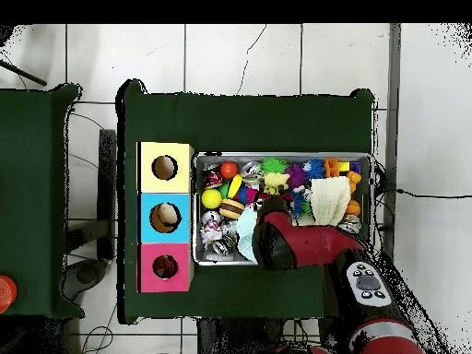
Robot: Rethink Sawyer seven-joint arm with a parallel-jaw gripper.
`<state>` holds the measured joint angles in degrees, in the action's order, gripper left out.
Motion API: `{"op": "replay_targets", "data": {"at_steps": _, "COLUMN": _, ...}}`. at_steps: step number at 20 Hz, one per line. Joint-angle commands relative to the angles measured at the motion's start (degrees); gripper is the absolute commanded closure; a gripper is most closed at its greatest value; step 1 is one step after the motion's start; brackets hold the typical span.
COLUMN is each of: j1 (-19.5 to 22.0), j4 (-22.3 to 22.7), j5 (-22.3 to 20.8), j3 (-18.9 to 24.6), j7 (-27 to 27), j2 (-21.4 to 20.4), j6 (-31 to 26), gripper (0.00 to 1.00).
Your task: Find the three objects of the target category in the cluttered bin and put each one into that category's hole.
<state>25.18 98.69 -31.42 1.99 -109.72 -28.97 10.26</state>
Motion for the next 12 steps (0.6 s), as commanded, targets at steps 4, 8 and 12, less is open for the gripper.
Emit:
{"op": "replay_targets", "data": {"at_steps": 4, "j1": 3.67, "j4": -7.28, "j5": -7.14, "j3": 0.18, "j7": 0.15, "j2": 2.33, "j6": -0.68, "gripper": 0.0}}
{"op": "replay_targets", "data": {"at_steps": 8, "j1": 4.65, "j4": -8.5, "j5": -8.79, "j3": 0.67, "j7": -0.38, "j2": 3.08, "j6": -0.46, "gripper": 0.0}}
{"op": "replay_targets", "data": {"at_steps": 12, "j1": 5.39, "j4": -9.71, "j5": -10.46, "j3": 1.32, "j7": -0.89, "j2": 4.31, "j6": 0.77, "gripper": 0.0}}
